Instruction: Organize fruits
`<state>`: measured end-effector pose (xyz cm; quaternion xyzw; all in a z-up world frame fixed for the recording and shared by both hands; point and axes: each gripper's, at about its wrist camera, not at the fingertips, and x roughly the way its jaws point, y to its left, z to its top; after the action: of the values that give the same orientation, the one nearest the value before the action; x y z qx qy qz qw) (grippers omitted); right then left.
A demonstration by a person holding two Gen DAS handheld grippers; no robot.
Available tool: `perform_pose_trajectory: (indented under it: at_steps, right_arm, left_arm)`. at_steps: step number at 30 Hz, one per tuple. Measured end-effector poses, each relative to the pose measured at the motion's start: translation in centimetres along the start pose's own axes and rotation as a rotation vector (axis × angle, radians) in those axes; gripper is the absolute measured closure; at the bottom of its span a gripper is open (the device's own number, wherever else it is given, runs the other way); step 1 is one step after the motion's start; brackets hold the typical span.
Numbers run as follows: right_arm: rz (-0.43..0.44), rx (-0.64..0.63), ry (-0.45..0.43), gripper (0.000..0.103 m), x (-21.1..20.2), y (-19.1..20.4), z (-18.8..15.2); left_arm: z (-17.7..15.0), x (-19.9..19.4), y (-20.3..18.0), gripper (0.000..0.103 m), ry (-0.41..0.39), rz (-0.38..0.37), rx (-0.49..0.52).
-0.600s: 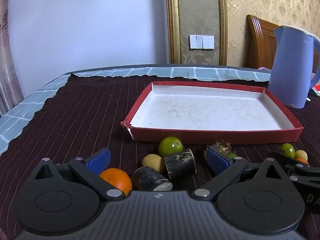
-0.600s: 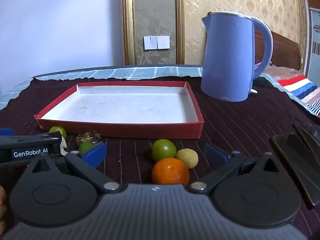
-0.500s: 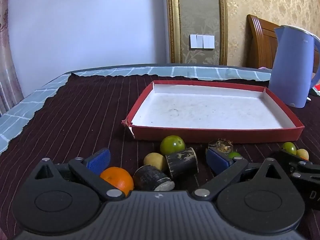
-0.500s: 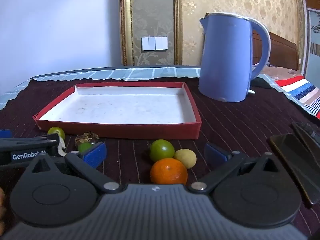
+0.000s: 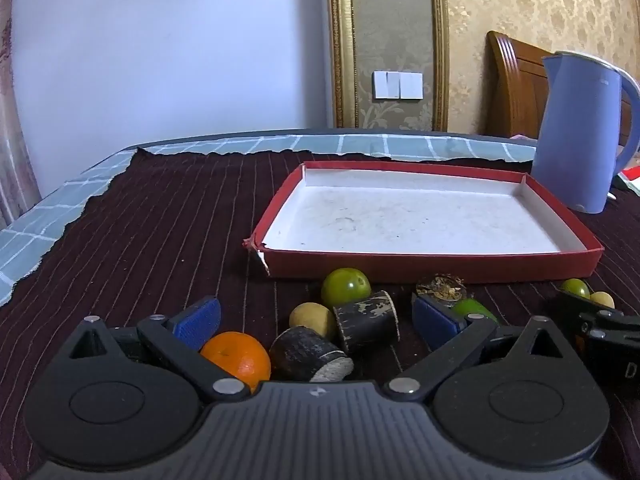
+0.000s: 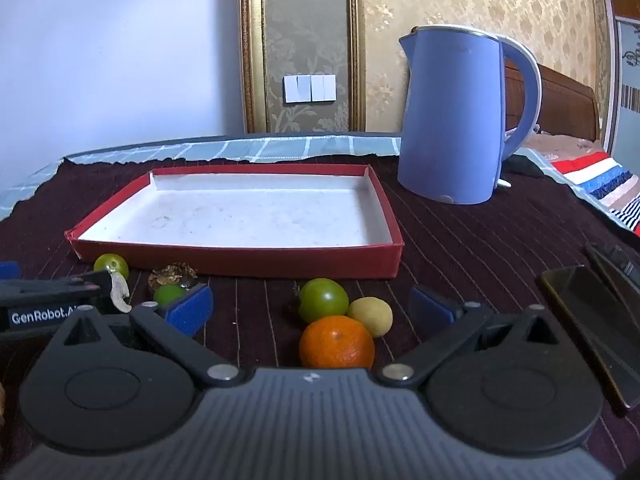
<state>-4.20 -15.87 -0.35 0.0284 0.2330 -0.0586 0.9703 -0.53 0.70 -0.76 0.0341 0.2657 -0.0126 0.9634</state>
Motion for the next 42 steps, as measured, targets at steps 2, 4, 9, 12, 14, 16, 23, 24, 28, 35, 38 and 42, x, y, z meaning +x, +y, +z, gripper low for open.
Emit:
perform_pose_trajectory:
  at_steps: [2,4,9,12,14,16,23,24,28,35,38,42]
  right_arm:
    - [0.000,0.002,0.000,0.000,0.12,-0.18,0.00]
    - [-0.009,0.001,0.002,0.000,0.13,-0.23,0.09]
    - [-0.033,-0.018,0.015,0.000,0.38,0.04,-0.02]
    - [-0.025,-0.013,0.022,0.000,0.44,0.07,-0.04]
    - [-0.034,-0.022,0.022,0.000,0.50,0.22,-0.08]
    - [-0.032,-0.021,0.024,0.000,0.52,0.21,-0.16]
    - [-0.017,-0.021,0.029,0.000,0.59,0.20,-0.15]
    - [-0.017,-0.021,0.029,0.000,0.59,0.19,-0.15]
    - [-0.020,-0.020,0.030,0.000,0.65,0.13,-0.23]
    - [-0.025,-0.024,0.026,0.000,0.68,0.05,-0.26]
    - [-0.019,-0.020,0.028,0.000,0.70,-0.01,-0.32]
    - [-0.023,-0.024,0.028,0.000,0.77,-0.01,-0.32]
  left_arm:
    - [-0.08,0.00,-0.08,0.000,-0.003,-0.013,0.001]
    - [-0.10,-0.05,-0.09,0.000,-0.004,-0.020,0.002]
    - [-0.08,-0.13,-0.01,0.000,-0.005,-0.016,-0.002]
    - [-0.12,-0.11,0.06,0.000,-0.005,-0.007,0.000]
    - [-0.07,-0.05,0.20,0.000,-0.001,-0.007,0.000]
    - [-0.09,0.04,0.21,0.000,0.004,-0.009,0.000]
    - [-0.09,-0.01,0.20,0.000,0.004,-0.014,0.006]
    - [-0.12,-0.04,0.18,0.000,0.002,-0.014,0.009]
    - [-0.20,-0.08,0.12,0.000,0.000,-0.015,0.014]
    - [-0.20,-0.02,0.23,0.000,0.001,-0.015,0.014]
    - [-0.27,0.05,0.32,0.000,0.005,-0.018,0.014]
    - [-0.41,-0.01,0.22,0.000,0.002,-0.018,0.027]
